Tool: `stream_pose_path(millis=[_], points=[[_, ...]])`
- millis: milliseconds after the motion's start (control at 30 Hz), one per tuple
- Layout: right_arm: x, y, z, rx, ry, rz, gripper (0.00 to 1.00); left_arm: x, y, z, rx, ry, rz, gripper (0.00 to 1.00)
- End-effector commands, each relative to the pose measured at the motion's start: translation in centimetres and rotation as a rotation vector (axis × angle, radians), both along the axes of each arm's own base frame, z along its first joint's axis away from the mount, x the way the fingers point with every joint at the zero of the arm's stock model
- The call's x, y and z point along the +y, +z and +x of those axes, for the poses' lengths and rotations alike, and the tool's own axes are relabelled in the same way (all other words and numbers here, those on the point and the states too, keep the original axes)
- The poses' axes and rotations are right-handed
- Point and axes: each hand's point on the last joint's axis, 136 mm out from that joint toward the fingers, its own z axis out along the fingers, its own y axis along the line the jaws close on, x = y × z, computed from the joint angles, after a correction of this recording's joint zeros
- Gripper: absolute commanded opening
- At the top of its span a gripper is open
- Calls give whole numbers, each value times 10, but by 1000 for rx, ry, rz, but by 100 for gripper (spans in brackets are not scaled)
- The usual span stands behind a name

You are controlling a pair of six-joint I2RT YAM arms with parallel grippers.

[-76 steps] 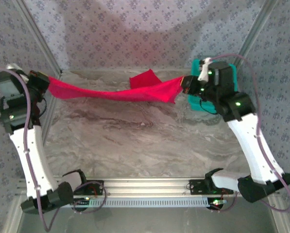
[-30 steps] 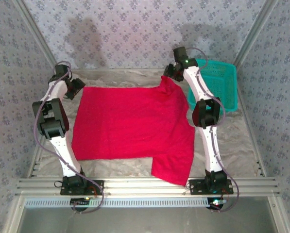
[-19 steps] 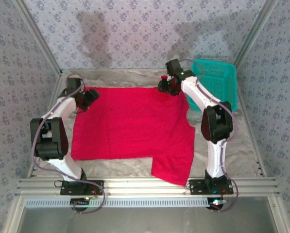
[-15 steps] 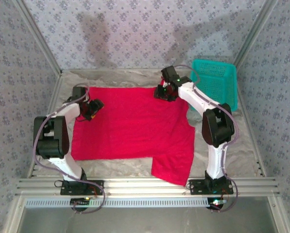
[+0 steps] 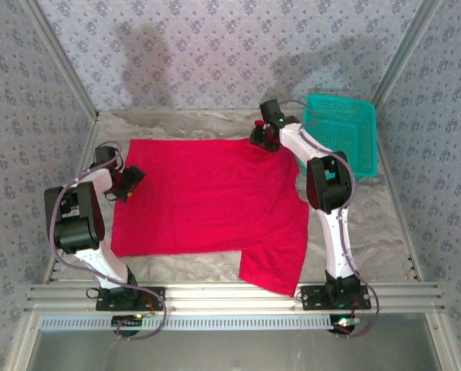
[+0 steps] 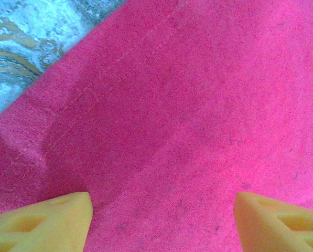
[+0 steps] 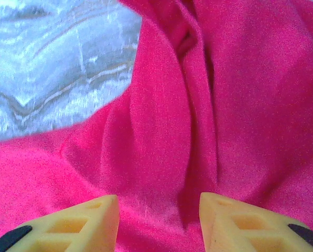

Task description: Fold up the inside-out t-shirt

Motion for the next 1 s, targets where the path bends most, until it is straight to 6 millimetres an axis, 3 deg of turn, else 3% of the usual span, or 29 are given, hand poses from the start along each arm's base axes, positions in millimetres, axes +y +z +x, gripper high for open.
stream_pose_path(millis=[0, 167, 233, 333, 433, 500, 600, 767, 833, 900, 967], points=[[2, -7, 11, 18, -54, 23, 47, -5, -5, -5, 30, -40, -12, 72], [5, -17, 8, 55, -68, 40, 45, -7, 4, -2, 6, -48, -12, 72], [6, -17, 8, 54, -70, 45, 35, -6, 9, -1, -2, -47, -9, 72], [7, -9, 8, 43, -75, 52, 7, -6, 15, -1, -16, -44, -6, 72], [9, 15, 13, -10, -81, 63, 0, -7, 19, -2, -29, -41, -5, 72], [14, 40, 25, -86, -83, 86, 0, -10, 20, -3, -37, -40, -7, 72], [19, 62, 51, -196, -106, 110, 0, -18, 17, -3, -35, -50, -12, 72], [46, 67, 108, -358, -90, 222, 0, -35, 16, -6, -28, -70, -12, 71], [60, 65, 120, -372, -65, 303, 19, -43, 19, -7, -39, -76, -15, 71], [71, 66, 119, -331, -33, 394, 60, -48, 24, -9, -51, -83, -12, 71], [73, 72, 106, -275, -10, 413, 69, -51, 30, -10, -62, -90, -8, 72]])
